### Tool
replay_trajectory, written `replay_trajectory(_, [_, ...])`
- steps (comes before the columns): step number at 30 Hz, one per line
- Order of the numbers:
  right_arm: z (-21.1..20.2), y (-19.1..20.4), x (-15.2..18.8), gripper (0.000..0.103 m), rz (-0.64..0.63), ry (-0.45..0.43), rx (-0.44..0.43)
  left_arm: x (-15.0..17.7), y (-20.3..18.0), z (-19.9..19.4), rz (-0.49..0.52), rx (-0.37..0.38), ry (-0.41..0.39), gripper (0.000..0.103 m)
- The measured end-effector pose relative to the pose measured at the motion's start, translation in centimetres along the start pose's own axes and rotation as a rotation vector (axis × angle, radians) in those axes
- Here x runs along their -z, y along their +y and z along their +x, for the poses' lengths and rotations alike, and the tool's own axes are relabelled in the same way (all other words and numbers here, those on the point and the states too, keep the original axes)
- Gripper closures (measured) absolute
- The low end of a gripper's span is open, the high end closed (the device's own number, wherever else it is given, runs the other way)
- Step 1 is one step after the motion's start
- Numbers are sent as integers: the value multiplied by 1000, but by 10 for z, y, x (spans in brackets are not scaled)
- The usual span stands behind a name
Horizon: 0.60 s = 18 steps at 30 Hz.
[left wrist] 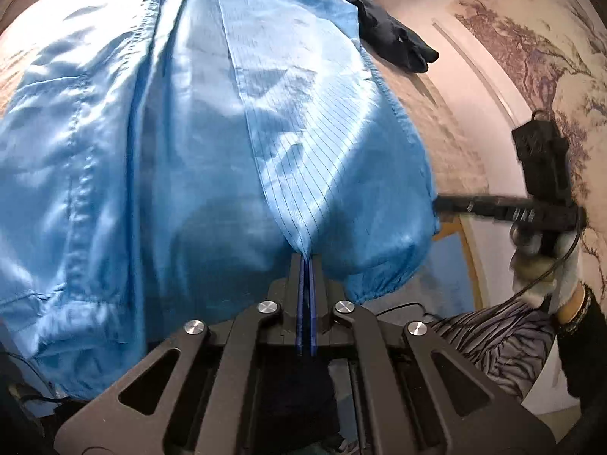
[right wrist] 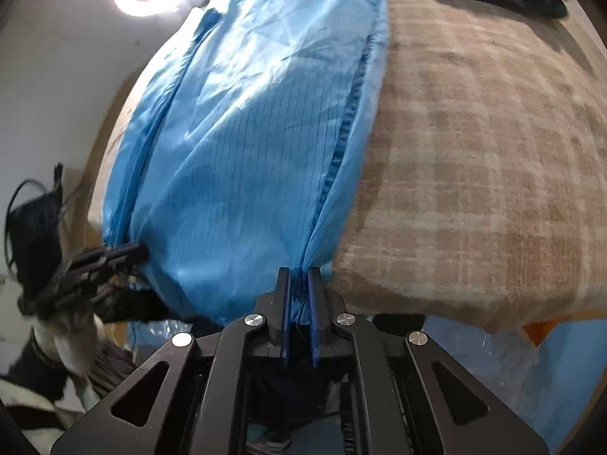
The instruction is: Fold large clothes
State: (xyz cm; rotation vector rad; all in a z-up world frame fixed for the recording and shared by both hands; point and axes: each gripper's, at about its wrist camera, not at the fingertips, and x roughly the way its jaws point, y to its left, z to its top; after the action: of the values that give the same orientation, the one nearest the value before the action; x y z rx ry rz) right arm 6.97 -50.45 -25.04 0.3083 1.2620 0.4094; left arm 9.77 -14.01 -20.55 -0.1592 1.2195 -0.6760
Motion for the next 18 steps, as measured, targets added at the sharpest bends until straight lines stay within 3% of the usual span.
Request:
replay_trajectory(2, [-12,-5,-7,95,1,-41,-20,2,-5,-4,33,0,1,101])
replay_trajectory(3, [-20,-7,-12,88,1,-71,-23,3,-8,-7,58,-19,-1,98])
replay_trajectory(4, [-25,-10,-14,75,4,-95,-21,4,-10,-11,79,-36,-11,94])
replay_trajectory(6, [-31,-20,-19,60,31,-131,-39,3,-11,-20,71,-22,-45,92])
replay_trajectory(10, [-20,-24,-25,60,65,-138,-55,-5,-19,-23,82,1,-68,92])
replay_trajectory(14, [-23,-16,-22,64,43,-162,-66,-12,-19,-9,34,7,-63,81])
replay_trajectory(18, [-37,-11,-16,64,6,-209,-96,-8,-12,-1,-4,18,-46,79])
